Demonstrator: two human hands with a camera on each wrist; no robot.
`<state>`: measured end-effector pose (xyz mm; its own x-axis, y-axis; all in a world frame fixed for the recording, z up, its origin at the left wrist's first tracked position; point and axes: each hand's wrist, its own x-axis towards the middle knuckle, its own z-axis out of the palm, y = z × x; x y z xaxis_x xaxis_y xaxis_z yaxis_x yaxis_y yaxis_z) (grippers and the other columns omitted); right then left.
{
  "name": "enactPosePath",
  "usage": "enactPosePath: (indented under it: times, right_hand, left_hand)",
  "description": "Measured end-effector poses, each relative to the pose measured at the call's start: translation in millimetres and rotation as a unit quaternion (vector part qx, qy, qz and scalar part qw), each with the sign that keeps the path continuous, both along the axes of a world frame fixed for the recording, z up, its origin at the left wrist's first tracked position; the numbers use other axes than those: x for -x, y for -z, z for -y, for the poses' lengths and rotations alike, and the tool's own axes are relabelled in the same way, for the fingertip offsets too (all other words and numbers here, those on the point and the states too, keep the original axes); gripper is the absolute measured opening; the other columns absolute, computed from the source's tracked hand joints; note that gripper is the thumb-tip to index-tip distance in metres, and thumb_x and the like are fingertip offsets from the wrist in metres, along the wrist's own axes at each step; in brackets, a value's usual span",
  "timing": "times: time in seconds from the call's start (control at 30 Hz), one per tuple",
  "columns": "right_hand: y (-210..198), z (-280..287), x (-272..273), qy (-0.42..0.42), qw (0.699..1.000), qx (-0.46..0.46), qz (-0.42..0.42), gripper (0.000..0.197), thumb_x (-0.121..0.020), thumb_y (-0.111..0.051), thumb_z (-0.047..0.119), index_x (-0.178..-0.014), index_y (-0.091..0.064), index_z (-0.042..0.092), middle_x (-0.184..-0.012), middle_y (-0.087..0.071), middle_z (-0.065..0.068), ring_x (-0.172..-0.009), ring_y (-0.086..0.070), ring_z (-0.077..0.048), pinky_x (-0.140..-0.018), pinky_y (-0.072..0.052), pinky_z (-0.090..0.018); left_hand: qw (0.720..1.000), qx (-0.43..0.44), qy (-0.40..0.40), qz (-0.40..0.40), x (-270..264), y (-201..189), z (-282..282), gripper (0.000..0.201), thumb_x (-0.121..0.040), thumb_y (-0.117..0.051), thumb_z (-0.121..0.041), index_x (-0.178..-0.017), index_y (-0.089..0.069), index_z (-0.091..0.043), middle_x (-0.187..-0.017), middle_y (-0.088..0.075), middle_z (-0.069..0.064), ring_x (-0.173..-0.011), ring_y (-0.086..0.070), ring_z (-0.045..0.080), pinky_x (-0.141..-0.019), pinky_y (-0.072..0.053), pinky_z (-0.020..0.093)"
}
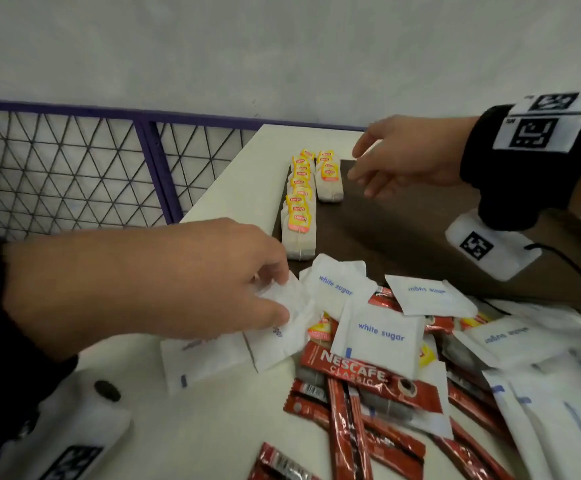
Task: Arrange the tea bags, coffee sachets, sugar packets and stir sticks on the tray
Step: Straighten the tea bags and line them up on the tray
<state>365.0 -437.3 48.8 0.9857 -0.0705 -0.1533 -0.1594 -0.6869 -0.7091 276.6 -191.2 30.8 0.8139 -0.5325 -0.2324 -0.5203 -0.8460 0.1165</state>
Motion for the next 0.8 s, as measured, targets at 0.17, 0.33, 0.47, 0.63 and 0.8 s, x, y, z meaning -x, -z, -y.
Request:
enactPosePath:
  times: [0.17, 0.33, 0.47, 0.63, 0.8]
  right_hand:
    - [-32.8, 1.2, 85.0, -0.022, 0.997, -0.07, 0.019, 0.022, -0.095, -0.066, 0.008, -0.115, -0.062, 0.001, -0.097, -0.069, -0.017, -0.079, -0.068, -0.026, -0.073, -0.058, -0.038]
    - [-37.7, -4.8, 204.2, -0.073, 0.99, -0.116, 0.045, 0.015, -0.087, -0.071, 0.009, -0.101, -0.07, 0.004, -0.084, -0.073, -0.013, -0.072, -0.069, -0.024, -0.067, -0.06, -0.034]
    - [-13.9, -2.6, 283.0, -0.102, 0.984, 0.017, 0.142, 0.011, -0.081, -0.071, 0.034, -0.091, -0.071, 0.03, -0.083, -0.074, 0.006, -0.074, -0.071, -0.014, -0.069, -0.06, -0.034]
    - [14.9, 14.1, 355.6, -0.074, 0.973, 0.058, 0.212, 0.007, -0.081, -0.069, 0.039, -0.088, -0.069, 0.042, -0.086, -0.07, 0.019, -0.084, -0.066, -0.01, -0.063, -0.054, -0.023]
    - [39.9, 22.9, 386.9, -0.065, 0.974, -0.01, 0.217, 0.009, -0.082, -0.069, 0.042, -0.089, -0.07, 0.036, -0.085, -0.071, 0.013, -0.08, -0.066, -0.014, -0.06, -0.057, -0.032]
  left_hand:
    - [1.0, 0.011, 0.005, 0.027, 12.0, -12.6, 1.0, 0.038, -0.09, -0.061, -0.057, -0.125, -0.057, -0.043, -0.112, -0.056, -0.025, -0.106, -0.058, 0.001, -0.078, -0.045, 0.02]
    - [0.998, 0.006, 0.037, 0.041, 39.0, -18.5, 12.1, 0.042, -0.094, -0.06, -0.051, -0.134, -0.053, -0.04, -0.133, -0.055, -0.014, -0.108, -0.051, 0.005, -0.076, -0.041, 0.02]
    - [0.996, 0.015, 0.073, 0.054, 71.8, -25.6, 29.5, 0.04, -0.094, -0.06, -0.052, -0.133, -0.052, -0.042, -0.135, -0.053, -0.013, -0.106, -0.047, 0.006, -0.077, -0.037, 0.022]
    - [0.987, 0.03, 0.14, 0.073, 108.7, -23.3, 56.5, 0.035, -0.095, -0.059, -0.049, -0.128, -0.056, -0.038, -0.123, -0.055, -0.013, -0.113, -0.049, 0.008, -0.095, -0.044, 0.029]
    - [0.984, 0.043, 0.151, 0.08, 111.8, -18.9, 87.5, 0.025, -0.095, -0.06, -0.038, -0.12, -0.062, -0.033, -0.106, -0.054, -0.014, -0.102, -0.051, 0.008, -0.086, -0.044, 0.025]
